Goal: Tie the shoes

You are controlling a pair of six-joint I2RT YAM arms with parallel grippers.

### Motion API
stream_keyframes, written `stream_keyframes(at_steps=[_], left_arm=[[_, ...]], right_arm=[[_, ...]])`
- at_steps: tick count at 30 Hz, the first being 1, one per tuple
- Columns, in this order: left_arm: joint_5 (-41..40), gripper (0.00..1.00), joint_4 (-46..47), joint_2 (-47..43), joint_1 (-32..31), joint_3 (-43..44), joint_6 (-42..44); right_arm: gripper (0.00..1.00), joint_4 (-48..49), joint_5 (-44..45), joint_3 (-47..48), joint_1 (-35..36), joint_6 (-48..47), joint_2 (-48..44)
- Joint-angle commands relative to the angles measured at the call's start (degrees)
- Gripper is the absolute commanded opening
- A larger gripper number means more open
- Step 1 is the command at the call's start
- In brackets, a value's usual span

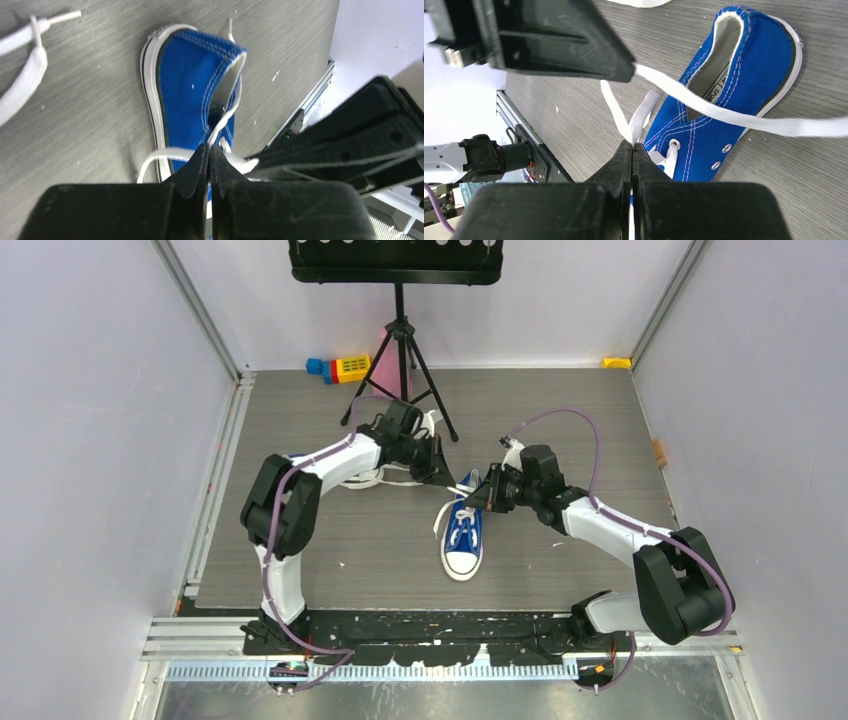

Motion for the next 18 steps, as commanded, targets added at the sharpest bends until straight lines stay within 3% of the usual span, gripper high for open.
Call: stream_keyframes(at_steps=[1,11,15,18], left_arm=[[-1.66,0.06,1.55,-7.65,0.5,-4.72,1.55],[-1.33,0.05,5.35,-13.24,0.5,-11.8,0.51],[-5.68,0.1,4.03,-16.61,0.71,-13.97,2.1],[-9.33,0.06,2.35,-19.38,1.64,-15.69,3.53]], right_arm=[[0.0,0.83,0.87,1.82,0.12,0.58,0.1],[0.0,0.32,0.81,2.98,0.12,0.93,1.42],[0.0,0.05,0.82,3.41,0.12,1.12,1.9],[0.0,-0.01,1.01,3.57,0.12,1.24,2.15]])
